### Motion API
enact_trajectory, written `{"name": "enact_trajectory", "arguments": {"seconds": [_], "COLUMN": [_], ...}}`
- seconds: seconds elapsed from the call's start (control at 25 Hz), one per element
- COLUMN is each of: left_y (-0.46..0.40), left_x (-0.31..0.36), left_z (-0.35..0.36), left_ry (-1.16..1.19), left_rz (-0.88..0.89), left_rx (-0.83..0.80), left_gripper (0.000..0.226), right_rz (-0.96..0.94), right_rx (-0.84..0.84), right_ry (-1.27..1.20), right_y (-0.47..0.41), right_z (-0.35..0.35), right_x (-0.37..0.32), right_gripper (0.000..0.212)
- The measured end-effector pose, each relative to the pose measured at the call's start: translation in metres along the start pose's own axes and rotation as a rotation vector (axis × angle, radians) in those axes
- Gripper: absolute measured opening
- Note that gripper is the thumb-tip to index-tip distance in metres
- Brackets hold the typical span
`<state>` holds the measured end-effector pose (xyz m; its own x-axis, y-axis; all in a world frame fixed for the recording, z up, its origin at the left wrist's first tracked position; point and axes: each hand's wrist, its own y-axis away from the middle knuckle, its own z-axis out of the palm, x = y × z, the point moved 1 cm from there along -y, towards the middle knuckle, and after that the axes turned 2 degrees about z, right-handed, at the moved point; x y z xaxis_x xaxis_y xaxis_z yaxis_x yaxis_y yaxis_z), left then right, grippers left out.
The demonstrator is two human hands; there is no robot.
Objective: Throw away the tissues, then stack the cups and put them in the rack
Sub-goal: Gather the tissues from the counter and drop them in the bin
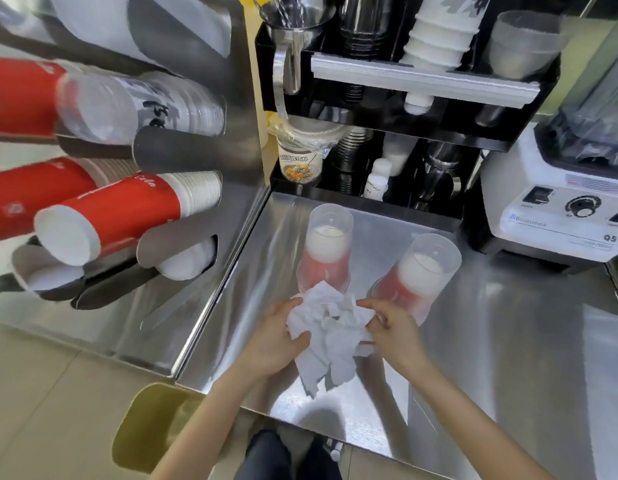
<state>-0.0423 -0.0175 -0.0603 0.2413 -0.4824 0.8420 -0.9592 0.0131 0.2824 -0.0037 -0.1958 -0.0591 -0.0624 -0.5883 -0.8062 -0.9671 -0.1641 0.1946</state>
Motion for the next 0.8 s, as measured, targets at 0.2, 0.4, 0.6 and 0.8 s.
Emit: {"name": "enact_trajectory", "arguments": {"seconds": [0.2, 0.4, 0.6, 0.8], "left_y": [0.017, 0.044, 0.091, 0.146], "left_x": [-0.014, -0.032, -0.062, -0.103], "left_z": [-0.013, -0.043, -0.078, -0.11], "left_ry": [-0.1, -0.134, -0.081, -0.023], "left_rz": [-0.038, -0.086, -0.164, -0.238], "left_rx": [0.145, 0.314, 0.473, 0.592], "left_gripper": [0.052, 0.041, 0.032, 0.025], "right_rz": [-0.058, -0.114, -0.097, -0.116], "right_rx": [-0.102, -0.219, -0.32, -0.362], "right_ry": [0.024, 0.001, 0.016, 0.063], "right_y": [-0.004, 0.009, 0.033, 0.062], "right_z": [0.017, 0.043, 0.091, 0.147], "right_x": [-0.014, -0.048, -0.086, -0.113], "right_gripper": [0.04, 0.032, 0.033, 0.028]}}
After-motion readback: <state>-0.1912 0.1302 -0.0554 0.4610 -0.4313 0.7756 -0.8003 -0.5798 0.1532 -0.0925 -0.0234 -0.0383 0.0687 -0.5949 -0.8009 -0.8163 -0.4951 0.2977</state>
